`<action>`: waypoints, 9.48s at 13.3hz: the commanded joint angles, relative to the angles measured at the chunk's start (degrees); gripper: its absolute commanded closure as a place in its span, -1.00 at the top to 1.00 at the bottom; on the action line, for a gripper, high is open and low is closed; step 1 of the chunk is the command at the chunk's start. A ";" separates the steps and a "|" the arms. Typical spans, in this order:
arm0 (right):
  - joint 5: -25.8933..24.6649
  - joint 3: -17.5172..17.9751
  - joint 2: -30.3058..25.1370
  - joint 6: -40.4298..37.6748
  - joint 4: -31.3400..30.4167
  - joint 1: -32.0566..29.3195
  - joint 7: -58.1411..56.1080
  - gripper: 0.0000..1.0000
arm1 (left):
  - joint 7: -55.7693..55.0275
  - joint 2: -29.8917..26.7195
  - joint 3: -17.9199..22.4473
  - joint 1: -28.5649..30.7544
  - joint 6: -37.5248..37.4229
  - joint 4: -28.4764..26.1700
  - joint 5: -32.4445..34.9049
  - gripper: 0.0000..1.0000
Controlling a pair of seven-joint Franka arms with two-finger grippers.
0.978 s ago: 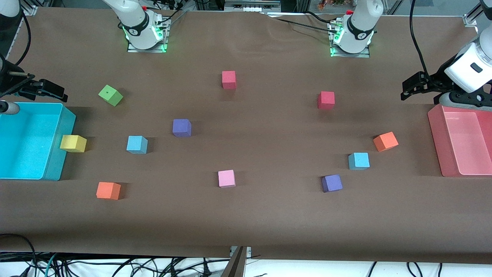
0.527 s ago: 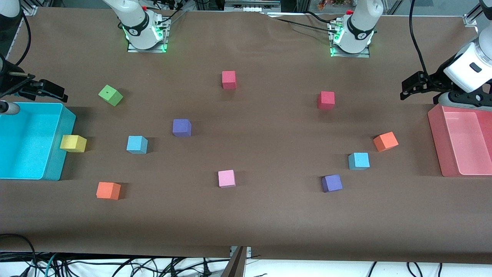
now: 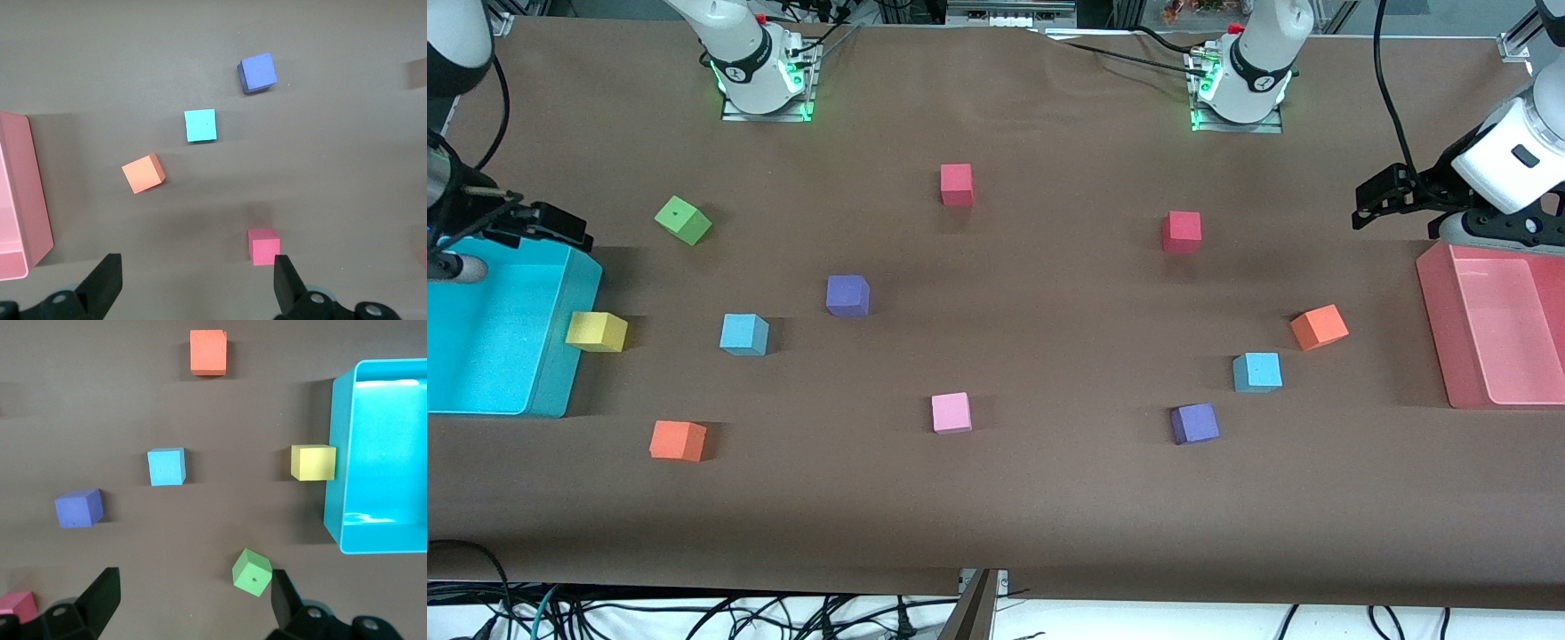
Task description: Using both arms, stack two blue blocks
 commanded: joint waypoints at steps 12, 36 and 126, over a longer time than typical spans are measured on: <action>3.15 0.95 20.15 24.24 -7.64 6.14 5.95 1.00 | 0.07 0.84 -0.99 0.00 -2.23 1.92 -0.12 1.00; 3.06 1.03 22.62 30.11 -12.44 9.74 6.14 -1.00 | 0.16 0.84 -0.63 0.09 -2.32 2.36 -0.21 1.00; 82.58 14.39 27.36 39.83 -21.29 21.96 -113.46 1.00 | 0.95 29.66 -0.19 -0.88 48.92 -16.45 -0.29 1.00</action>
